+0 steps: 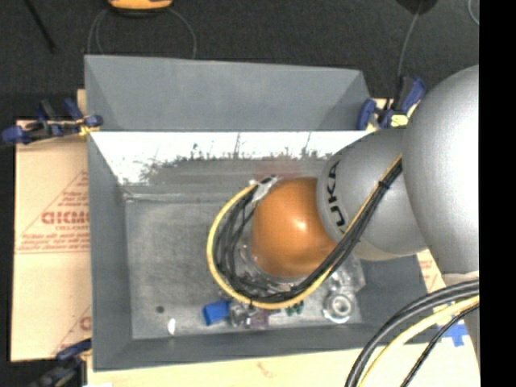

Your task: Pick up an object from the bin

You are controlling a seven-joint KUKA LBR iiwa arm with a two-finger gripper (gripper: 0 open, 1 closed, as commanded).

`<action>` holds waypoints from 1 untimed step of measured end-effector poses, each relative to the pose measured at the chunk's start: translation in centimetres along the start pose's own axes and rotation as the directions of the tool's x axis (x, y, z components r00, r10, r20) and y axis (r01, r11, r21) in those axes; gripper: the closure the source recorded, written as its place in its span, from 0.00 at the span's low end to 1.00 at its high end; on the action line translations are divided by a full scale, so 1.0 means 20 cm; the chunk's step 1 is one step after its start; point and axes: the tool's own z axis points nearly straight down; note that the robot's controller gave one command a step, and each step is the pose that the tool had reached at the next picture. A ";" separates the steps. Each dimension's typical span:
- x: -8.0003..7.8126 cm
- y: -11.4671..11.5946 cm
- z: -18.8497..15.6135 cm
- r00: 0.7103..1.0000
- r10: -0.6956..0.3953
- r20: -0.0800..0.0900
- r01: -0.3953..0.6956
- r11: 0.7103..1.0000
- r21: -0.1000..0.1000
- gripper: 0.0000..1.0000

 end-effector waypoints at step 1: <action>-0.05 0.00 -0.75 0.978 -0.207 -0.011 0.207 0.978 -0.002 1.00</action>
Offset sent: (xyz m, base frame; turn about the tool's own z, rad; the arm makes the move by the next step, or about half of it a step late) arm 0.0035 0.0031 0.1454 -0.2095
